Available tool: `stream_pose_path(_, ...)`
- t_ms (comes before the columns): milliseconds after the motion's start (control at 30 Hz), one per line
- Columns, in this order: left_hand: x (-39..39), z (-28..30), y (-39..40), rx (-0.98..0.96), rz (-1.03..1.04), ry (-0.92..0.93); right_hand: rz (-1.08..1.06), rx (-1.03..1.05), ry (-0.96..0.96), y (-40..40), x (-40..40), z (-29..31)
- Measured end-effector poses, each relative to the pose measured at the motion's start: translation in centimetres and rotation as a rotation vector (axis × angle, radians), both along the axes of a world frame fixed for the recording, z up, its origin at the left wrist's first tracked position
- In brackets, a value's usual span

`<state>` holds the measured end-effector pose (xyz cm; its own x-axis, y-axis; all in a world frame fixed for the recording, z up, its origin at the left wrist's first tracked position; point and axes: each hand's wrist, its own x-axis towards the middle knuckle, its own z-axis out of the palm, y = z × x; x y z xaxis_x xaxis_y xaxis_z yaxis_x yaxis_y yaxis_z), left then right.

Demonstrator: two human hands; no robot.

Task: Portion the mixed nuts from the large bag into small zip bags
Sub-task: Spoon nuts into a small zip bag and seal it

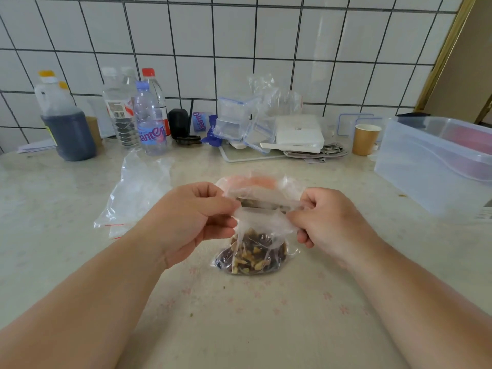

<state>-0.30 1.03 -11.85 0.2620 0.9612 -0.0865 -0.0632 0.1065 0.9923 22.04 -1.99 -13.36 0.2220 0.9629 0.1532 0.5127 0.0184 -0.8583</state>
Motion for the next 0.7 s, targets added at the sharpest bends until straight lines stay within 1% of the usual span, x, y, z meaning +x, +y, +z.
stream_pose_path(67,0.0,-0.5,0.1,0.159,0.110,0.313,-0.009,-0.031,-0.064,-0.1,0.0,0.1)
stream_pose_path(100,0.0,-0.7,0.1,0.238,0.153,0.434,-0.003,-0.040,-0.072,-0.2,0.0,0.1)
stream_pose_path(133,0.1,-0.9,0.1,0.298,0.185,0.514,0.016,-0.044,-0.056,-0.3,-0.1,0.2)
stream_pose_path(167,0.2,-1.1,0.1,0.343,0.210,0.571,0.051,-0.047,0.000,-0.4,-0.2,0.3)
stream_pose_path(200,0.3,-1.2,0.0,0.375,0.236,0.627,0.102,-0.054,0.111,-0.5,-0.3,0.5)
stream_pose_path(267,0.4,-1.2,0.0,0.417,0.279,0.741,0.221,-0.073,0.412,-0.8,-0.6,1.0)
stream_pose_path(300,0.3,-1.2,0.0,0.432,0.293,0.788,0.265,-0.073,0.523,-0.9,-0.7,1.2)
stream_pose_path(333,0.3,-1.2,0.0,0.445,0.306,0.822,0.285,-0.065,0.568,-1.0,-0.8,1.4)
stream_pose_path(367,0.3,-1.1,0.0,0.453,0.321,0.840,0.277,-0.050,0.571,-1.0,-0.8,1.4)
stream_pose_path(467,0.4,-1.0,0.0,0.442,0.313,0.831,0.123,0.045,0.433,-0.9,-0.9,1.1)
stream_pose_path(500,0.5,-0.9,-0.1,0.406,0.281,0.777,0.066,0.083,0.368,-0.8,-0.9,1.1)
stream_pose_path(633,1.3,0.0,-0.8,0.190,0.133,0.406,-0.096,0.180,0.107,-0.8,-0.9,1.2)
stream_pose_path(700,1.6,0.5,-1.0,0.153,0.128,0.308,-0.155,0.182,-0.015,-0.9,-1.0,1.4)
